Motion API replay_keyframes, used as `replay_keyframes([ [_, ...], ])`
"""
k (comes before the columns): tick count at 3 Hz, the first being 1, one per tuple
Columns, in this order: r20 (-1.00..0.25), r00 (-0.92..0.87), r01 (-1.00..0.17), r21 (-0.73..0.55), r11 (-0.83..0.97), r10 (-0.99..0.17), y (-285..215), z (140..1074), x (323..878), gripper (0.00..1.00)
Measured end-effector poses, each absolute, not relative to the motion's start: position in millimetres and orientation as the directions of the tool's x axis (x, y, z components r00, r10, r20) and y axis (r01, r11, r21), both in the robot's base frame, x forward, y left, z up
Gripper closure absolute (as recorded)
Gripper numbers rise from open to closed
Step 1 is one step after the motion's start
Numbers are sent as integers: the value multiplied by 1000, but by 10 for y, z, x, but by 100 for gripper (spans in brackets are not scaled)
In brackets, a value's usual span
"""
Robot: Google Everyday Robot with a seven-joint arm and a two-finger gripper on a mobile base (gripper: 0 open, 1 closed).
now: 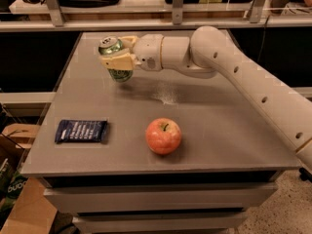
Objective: Place green can upright
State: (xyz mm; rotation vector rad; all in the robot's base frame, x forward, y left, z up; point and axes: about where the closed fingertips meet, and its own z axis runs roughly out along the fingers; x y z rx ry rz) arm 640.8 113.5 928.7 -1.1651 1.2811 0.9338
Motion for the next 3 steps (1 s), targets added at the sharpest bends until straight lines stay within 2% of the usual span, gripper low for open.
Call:
replay_keyframes([
  [3,-995,96,-975,-98,198,-21,1187,9224,6396,100],
])
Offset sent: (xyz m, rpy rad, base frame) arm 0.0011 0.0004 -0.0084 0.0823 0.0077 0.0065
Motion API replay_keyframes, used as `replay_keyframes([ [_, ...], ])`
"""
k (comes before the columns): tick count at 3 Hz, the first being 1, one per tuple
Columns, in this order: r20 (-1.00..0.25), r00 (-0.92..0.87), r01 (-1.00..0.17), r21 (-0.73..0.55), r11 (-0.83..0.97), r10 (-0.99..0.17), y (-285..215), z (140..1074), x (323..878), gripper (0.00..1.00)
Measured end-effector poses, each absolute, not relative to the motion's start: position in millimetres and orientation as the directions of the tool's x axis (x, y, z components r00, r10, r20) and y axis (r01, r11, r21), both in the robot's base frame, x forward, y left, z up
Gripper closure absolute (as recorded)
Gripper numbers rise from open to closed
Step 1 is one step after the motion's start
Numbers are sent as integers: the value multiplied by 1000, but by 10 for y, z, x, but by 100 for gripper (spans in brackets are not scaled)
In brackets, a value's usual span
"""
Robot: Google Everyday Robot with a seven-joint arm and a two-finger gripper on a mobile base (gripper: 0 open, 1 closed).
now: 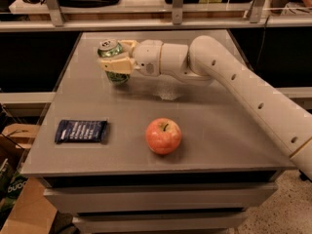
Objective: Place green can upright
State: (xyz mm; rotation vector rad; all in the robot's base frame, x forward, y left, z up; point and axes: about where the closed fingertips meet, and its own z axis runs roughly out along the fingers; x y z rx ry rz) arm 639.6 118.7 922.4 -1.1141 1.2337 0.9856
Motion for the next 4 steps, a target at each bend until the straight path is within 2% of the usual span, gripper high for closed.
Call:
replay_keyframes([
  [1,-995,96,-975,-94,201,-3,1198,9210,6402,100],
  [2,-996,86,-976,-81,202,16,1208,9195,6413,82],
  [4,-997,75,-977,-69,203,20,1222,9180,6424,35],
])
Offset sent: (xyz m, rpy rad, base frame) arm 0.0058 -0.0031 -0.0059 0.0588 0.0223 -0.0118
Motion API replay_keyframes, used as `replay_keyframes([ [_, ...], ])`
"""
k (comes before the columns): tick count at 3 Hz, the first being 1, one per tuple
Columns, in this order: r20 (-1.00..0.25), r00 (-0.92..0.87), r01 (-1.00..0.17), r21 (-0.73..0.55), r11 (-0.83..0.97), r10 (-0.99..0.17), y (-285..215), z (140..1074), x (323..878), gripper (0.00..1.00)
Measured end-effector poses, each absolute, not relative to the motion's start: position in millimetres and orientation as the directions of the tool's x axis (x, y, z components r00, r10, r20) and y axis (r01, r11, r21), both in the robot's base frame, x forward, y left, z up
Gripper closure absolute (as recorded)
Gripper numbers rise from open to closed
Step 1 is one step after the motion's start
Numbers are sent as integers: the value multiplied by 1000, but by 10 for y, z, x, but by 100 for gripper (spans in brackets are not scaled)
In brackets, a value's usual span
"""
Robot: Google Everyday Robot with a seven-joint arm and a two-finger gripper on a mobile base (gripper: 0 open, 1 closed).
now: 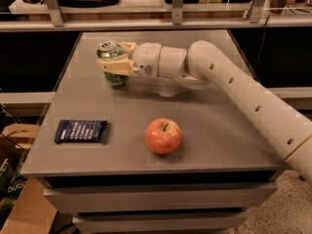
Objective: Place green can upright
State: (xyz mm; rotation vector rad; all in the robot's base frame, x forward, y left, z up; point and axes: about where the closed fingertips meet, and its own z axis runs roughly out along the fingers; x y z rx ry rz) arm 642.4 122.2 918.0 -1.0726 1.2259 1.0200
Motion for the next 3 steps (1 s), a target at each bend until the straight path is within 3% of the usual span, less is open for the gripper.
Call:
replay_keyframes([
  [1,-997,71,-978,-67,199,17,1231,9172,6425,13],
  [2,-997,71,-979,-66,193,16,1244,9166,6424,0],
  [3,-997,76,-978,-73,195,4,1195,9198,6440,0],
])
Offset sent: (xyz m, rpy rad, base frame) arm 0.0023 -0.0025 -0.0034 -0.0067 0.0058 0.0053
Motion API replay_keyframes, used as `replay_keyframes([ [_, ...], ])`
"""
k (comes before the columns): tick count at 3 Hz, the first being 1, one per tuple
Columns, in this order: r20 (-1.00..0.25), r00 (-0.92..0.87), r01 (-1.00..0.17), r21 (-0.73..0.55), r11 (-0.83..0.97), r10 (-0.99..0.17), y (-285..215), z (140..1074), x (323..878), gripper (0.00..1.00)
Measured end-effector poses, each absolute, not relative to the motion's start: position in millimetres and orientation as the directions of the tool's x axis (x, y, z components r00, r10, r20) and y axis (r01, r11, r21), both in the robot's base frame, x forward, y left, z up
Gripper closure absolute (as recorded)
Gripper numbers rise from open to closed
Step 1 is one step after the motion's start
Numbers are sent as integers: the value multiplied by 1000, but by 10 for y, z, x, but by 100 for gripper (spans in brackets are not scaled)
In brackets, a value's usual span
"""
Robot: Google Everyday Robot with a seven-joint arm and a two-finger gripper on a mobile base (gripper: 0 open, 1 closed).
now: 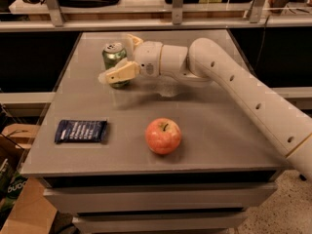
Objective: Place green can upright
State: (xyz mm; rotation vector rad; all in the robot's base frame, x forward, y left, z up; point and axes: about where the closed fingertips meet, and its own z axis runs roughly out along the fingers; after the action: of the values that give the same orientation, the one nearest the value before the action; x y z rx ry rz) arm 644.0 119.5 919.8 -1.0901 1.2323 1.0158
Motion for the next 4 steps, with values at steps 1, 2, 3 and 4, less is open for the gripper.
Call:
replay_keyframes([
  [1,-996,84,-973,-86,212,-20,1073,9254,6471,0],
  [2,-995,91,-966,-98,239,-43,896,9327,6519,0],
  [3,-994,89,-958,-102,267,-62,698,9385,6561,0],
  [4,-994,78,-950,-97,296,-76,509,9420,6583,0],
])
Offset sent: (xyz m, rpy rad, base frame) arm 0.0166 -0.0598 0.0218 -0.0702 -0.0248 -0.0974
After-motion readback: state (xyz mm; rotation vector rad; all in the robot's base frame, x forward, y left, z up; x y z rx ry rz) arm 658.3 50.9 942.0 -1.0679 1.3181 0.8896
